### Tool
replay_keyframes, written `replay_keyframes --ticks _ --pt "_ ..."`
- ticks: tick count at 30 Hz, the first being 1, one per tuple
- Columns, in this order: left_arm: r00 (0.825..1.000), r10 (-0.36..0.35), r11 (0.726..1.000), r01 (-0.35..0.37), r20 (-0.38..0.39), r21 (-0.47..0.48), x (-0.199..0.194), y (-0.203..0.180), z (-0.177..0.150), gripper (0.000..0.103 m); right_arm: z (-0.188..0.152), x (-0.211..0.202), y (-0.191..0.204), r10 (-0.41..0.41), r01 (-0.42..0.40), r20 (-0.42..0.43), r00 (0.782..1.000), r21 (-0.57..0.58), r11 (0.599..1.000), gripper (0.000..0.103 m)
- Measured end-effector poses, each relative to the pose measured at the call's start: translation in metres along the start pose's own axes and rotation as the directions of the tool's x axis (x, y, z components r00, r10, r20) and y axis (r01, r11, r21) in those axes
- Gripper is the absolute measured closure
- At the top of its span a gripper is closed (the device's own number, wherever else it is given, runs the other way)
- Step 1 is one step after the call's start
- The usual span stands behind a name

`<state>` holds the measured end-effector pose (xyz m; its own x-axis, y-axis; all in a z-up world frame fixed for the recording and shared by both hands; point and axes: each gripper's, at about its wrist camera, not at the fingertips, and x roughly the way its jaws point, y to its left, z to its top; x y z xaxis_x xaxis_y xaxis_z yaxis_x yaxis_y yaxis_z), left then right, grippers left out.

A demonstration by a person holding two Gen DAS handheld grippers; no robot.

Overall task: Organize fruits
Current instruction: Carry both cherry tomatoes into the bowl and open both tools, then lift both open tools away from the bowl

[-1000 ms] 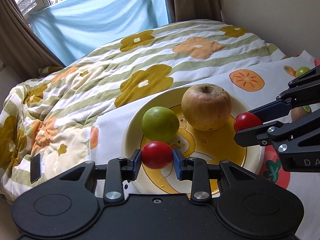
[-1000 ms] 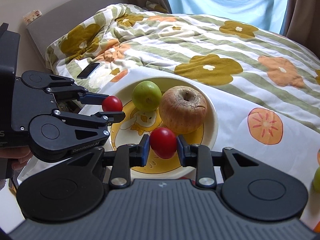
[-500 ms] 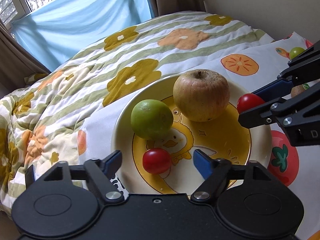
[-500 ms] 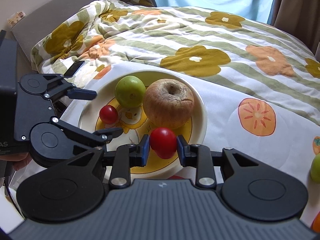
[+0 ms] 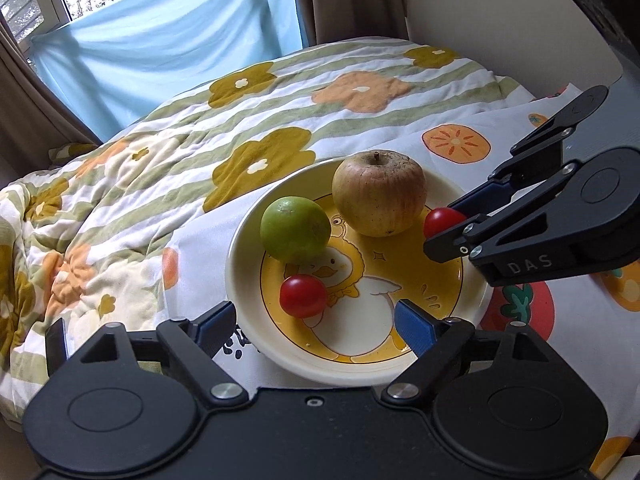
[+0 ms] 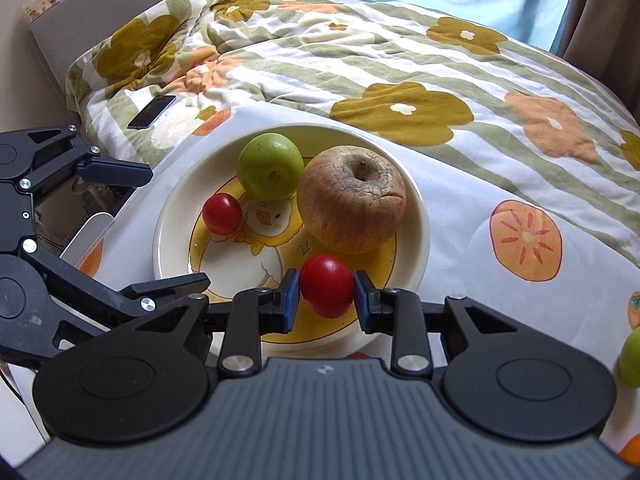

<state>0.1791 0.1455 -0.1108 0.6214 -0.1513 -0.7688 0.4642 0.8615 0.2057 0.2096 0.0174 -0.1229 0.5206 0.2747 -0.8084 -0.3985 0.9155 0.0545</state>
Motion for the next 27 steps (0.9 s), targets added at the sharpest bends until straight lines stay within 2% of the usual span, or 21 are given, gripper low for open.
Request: replay_keyframes --ticks 13,14,15,17,18,27 --pt "1.0 0.006 1.0 -0.006 -0.006 -0.021 -0.003 0.0 -0.007 0.013 0.0 0.014 0.006 0.008 -0.008 -0.015 1.0 0.015 1.0 0.059" --pt "1.0 0.007 1.0 -0.007 -0.007 -0.021 -0.003 0.0 -0.008 0.013 0.0 0.014 0.006 0.004 -0.003 -0.011 1.0 0.02 1.0 0.053" --pt "1.0 0.007 1.0 -0.007 -0.008 -0.022 -0.003 0.001 -0.008 0.013 0.0 0.014 0.005 0.003 -0.003 -0.014 1.0 0.027 1.0 0.033" --pt "1.0 0.011 1.0 -0.011 -0.009 -0.021 -0.004 0.0 -0.009 0.013 -0.001 0.009 0.005 -0.006 0.006 0.004 1.0 0.041 0.999 0.006" --pt "1.0 0.013 1.0 -0.014 -0.009 -0.02 -0.005 0.0 -0.01 0.013 -0.002 0.005 0.004 -0.01 0.009 0.025 1.0 0.048 0.999 0.0" --pt "1.0 0.016 1.0 -0.016 0.002 -0.015 -0.015 -0.005 -0.009 0.013 -0.008 -0.018 0.001 -0.046 0.041 0.06 0.997 0.08 0.996 0.0"
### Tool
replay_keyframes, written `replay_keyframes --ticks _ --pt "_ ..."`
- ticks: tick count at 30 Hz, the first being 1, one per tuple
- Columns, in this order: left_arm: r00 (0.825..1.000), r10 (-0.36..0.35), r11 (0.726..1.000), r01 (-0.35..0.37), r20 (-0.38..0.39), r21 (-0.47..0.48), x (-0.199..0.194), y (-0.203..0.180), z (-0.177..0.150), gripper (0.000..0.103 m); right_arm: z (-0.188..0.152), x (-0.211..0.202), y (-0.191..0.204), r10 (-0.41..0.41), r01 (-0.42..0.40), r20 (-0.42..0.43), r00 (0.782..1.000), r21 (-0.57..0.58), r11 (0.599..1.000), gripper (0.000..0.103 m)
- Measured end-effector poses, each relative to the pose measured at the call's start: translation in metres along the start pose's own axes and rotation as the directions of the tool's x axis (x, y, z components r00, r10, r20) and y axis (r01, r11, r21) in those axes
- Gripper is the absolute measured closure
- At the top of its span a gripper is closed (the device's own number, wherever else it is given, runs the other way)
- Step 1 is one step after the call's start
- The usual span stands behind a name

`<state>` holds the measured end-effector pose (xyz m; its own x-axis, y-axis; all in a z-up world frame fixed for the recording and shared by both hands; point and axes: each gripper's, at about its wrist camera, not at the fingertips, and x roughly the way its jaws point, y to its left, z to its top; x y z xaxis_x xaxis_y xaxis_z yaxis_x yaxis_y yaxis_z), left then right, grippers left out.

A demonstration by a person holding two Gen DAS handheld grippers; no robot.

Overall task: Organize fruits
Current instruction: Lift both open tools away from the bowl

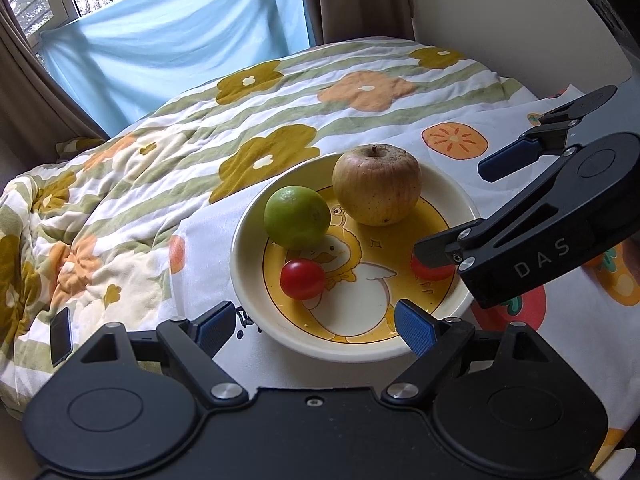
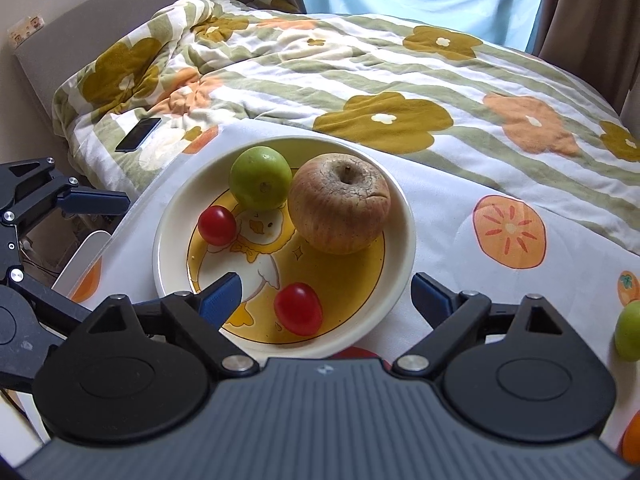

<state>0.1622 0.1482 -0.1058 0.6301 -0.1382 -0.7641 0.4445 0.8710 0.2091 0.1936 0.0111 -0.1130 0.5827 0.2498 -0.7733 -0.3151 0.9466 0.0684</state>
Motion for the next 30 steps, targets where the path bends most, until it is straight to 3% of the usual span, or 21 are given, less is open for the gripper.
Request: replay_keyframes --ticks 13,17,23,30 --pt "0.997 0.075 0.996 -0.073 0.034 -0.056 -0.048 -0.039 0.01 0.013 -0.022 -0.076 -0.017 -0.003 0.002 0.095 0.995 0.019 1.0 0.0" --pt "0.997 0.064 0.993 -0.059 0.042 -0.1 -0.066 -0.056 0.013 0.013 -0.033 -0.106 -0.032 -0.004 -0.002 0.118 0.993 0.044 0.999 0.0" --pt "0.995 0.079 0.992 -0.072 0.067 -0.108 -0.085 -0.094 0.02 0.013 -0.055 -0.144 -0.064 -0.055 0.04 0.13 0.99 0.115 0.993 0.0" --pt "0.995 0.037 0.993 -0.026 0.096 -0.112 -0.089 -0.143 0.029 0.013 -0.099 -0.176 -0.113 -0.157 0.132 0.122 0.98 0.194 0.972 0.0"
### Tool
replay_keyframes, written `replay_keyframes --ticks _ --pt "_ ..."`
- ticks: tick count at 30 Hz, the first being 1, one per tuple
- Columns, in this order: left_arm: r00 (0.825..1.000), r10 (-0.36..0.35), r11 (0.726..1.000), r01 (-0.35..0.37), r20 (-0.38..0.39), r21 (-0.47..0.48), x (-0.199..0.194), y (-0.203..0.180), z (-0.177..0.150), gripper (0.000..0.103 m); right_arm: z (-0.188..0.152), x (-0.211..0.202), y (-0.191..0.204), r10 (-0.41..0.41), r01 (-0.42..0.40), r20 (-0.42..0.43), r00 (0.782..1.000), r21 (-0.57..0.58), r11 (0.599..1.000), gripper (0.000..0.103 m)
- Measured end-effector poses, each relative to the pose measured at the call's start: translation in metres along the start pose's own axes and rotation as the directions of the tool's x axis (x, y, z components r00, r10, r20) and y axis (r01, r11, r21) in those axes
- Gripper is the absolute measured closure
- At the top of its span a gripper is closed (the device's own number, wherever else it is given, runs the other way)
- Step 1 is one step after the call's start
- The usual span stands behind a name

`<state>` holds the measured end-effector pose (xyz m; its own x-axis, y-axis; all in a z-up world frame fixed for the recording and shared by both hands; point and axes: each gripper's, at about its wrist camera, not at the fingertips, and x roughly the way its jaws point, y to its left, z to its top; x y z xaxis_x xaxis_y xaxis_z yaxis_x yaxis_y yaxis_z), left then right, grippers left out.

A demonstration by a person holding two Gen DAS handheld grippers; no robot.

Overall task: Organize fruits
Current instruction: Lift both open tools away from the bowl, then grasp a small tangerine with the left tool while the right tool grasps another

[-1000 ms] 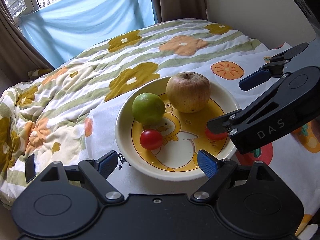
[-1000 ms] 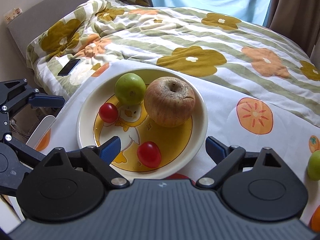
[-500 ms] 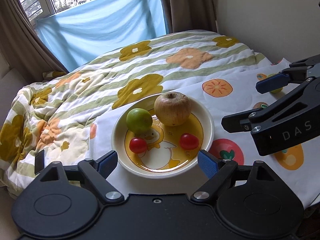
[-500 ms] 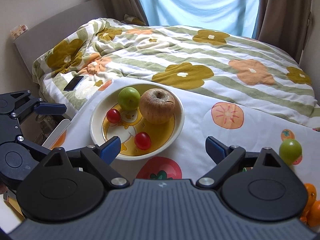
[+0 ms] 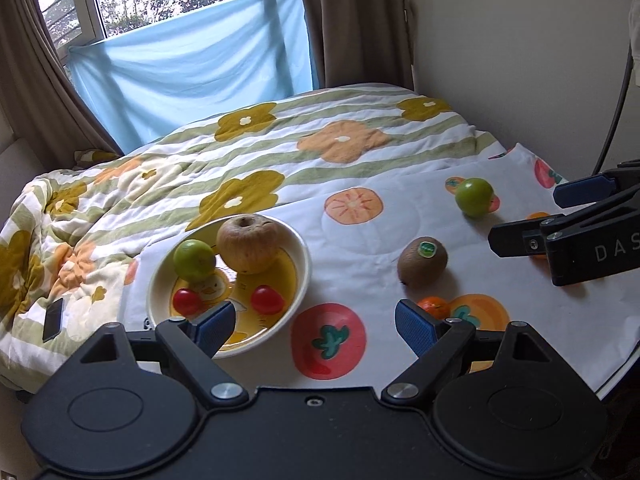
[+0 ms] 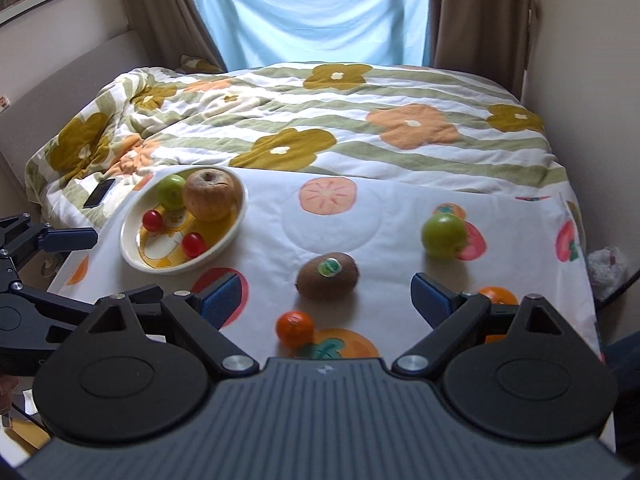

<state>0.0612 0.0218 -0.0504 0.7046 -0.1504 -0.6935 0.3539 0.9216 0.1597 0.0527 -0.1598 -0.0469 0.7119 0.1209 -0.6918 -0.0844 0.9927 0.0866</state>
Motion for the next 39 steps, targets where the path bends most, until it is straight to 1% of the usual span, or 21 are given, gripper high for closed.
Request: replay_keyframes --ticks 4,7,13,16,19,22,24,28,31,33,34,38,39 --pt "1.0 -0.028 1.0 0.028 0.0 0.007 0.007 -0.032 -0.003 0.013 -0.02 -0.008 -0.029 -0.057 0.057 -0.006 0.998 0.023 0.998 0.0" --pt "0.999 -0.031 0.999 0.031 -0.003 0.017 0.014 -0.052 -0.007 0.013 -0.034 -0.008 -0.05 -0.085 0.085 -0.015 0.996 0.051 0.995 0.0" --pt "1.0 -0.002 1.0 0.002 -0.007 0.019 0.044 -0.085 -0.021 0.013 -0.067 0.004 -0.081 -0.157 0.159 -0.039 0.987 0.08 0.984 0.0" --pt "1.0 0.011 1.0 -0.011 -0.009 0.022 0.06 -0.094 -0.026 0.014 -0.083 0.015 -0.097 -0.176 0.181 -0.052 0.983 0.136 0.974 0.0" --pt "1.0 0.013 1.0 -0.013 -0.021 0.016 0.077 -0.1 -0.03 0.019 -0.095 0.026 -0.107 -0.192 0.201 -0.066 0.979 0.169 0.965 0.0" --pt "0.999 0.006 1.0 -0.007 -0.041 -0.011 0.091 -0.098 -0.033 0.028 -0.106 0.036 -0.111 -0.213 0.223 -0.075 0.974 0.182 0.958 0.0" --pt "0.999 0.009 1.0 -0.009 -0.051 -0.016 0.099 -0.1 -0.035 0.036 -0.11 0.04 -0.113 -0.212 0.223 -0.078 0.974 0.193 0.956 0.002" --pt "0.999 0.01 1.0 -0.011 -0.042 -0.011 0.105 -0.102 -0.036 0.043 -0.113 0.046 -0.113 -0.212 0.224 -0.08 0.974 0.184 0.957 0.005" --pt "0.999 -0.004 1.0 0.004 -0.037 -0.008 0.108 -0.104 -0.036 0.051 -0.113 0.049 -0.113 -0.209 0.221 -0.08 0.975 0.182 0.958 0.006" --pt "0.999 -0.017 1.0 0.016 -0.039 -0.014 0.11 -0.104 -0.036 0.059 -0.113 0.051 -0.113 -0.209 0.22 -0.081 0.975 0.181 0.958 0.008" --pt "0.999 -0.022 1.0 0.021 -0.035 -0.017 0.11 -0.104 -0.036 0.061 -0.112 0.051 -0.113 -0.211 0.223 -0.081 0.974 0.179 0.958 0.008" --pt "0.999 -0.016 1.0 0.016 -0.028 -0.015 0.109 -0.107 -0.036 0.062 -0.111 0.053 -0.114 -0.214 0.225 -0.081 0.973 0.172 0.959 0.008" --pt "0.999 -0.017 1.0 0.016 -0.029 -0.016 0.109 -0.107 -0.036 0.063 -0.11 0.054 -0.114 -0.212 0.223 -0.081 0.974 0.172 0.959 0.01"
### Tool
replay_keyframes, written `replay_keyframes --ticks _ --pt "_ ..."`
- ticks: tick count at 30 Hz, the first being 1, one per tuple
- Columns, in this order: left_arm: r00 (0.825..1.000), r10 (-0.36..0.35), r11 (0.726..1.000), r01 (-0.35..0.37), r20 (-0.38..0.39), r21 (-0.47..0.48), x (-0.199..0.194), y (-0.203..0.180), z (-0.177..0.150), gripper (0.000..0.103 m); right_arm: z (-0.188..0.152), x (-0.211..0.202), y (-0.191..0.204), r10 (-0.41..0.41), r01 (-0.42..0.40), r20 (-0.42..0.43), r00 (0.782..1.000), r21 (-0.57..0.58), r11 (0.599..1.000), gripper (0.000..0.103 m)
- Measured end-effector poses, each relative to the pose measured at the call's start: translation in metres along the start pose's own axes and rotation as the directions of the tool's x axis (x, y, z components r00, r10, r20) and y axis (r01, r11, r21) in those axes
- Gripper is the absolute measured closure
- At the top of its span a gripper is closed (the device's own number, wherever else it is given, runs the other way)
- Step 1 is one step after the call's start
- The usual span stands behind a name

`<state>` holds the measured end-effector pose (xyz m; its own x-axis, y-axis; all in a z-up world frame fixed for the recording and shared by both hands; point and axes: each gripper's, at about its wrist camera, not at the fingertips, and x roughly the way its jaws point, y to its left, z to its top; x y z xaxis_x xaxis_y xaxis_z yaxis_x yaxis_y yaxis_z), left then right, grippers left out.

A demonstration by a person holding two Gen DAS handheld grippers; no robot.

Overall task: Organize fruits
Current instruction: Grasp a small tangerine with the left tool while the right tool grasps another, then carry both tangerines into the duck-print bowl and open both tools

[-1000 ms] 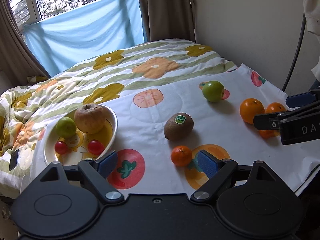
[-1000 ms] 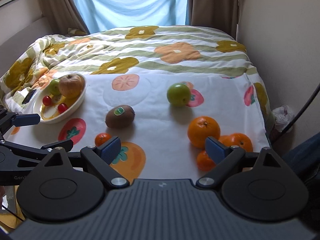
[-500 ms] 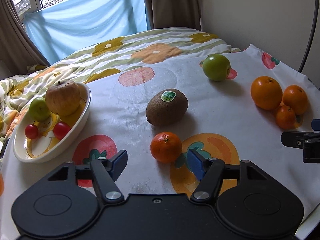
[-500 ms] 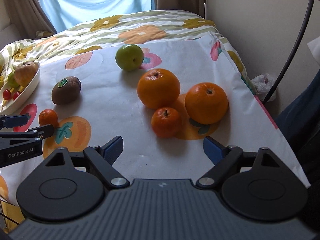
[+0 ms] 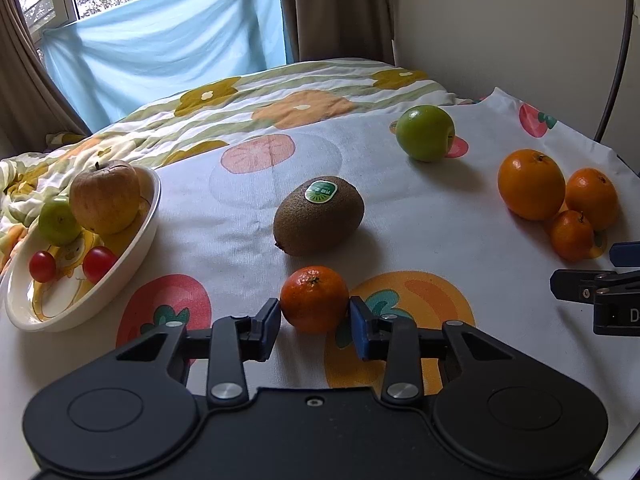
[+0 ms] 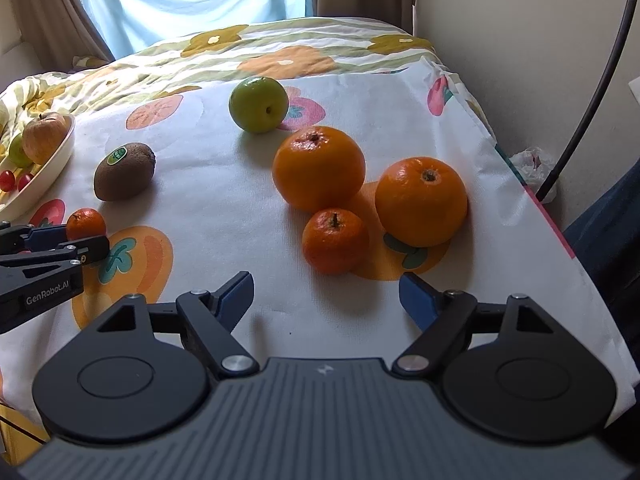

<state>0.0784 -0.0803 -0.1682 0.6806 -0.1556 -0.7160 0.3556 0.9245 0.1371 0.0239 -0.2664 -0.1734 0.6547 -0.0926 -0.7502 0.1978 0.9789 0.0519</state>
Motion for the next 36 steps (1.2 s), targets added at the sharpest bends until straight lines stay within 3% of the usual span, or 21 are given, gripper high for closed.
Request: replay_keyframes --ticks 3,13,17,19,27,36 --pt "1.0 0.001 1.0 -0.001 -0.003 -0.001 -0.001 0.0 0.0 0.063 0.001 0.003 0.0 0.006 -0.006 -0.006 1.0 0.001 1.0 0.018" --pt "1.0 0.01 1.0 -0.01 -0.004 0.013 -0.006 0.001 -0.006 0.064 0.012 0.017 0.002 -0.017 0.017 0.008 1.0 -0.004 1.0 0.028" --pt "1.0 0.018 1.0 -0.018 -0.007 0.016 -0.006 -0.001 -0.006 0.064 0.016 0.019 0.002 -0.03 0.03 0.006 1.0 -0.006 1.0 0.039" --pt "1.0 0.022 1.0 -0.022 -0.007 0.018 -0.007 -0.001 -0.006 0.064 0.018 0.019 0.002 -0.035 0.035 0.01 0.999 -0.013 0.999 0.049" --pt "1.0 0.028 0.999 -0.028 -0.005 -0.042 -0.017 0.005 -0.008 0.064 0.023 0.01 0.008 -0.017 0.018 0.014 1.0 -0.072 0.997 0.05" --pt "0.998 0.065 0.989 -0.066 -0.009 -0.131 -0.045 0.025 -0.003 0.064 0.039 -0.01 0.045 0.096 -0.091 0.026 0.995 -0.153 0.984 0.05"
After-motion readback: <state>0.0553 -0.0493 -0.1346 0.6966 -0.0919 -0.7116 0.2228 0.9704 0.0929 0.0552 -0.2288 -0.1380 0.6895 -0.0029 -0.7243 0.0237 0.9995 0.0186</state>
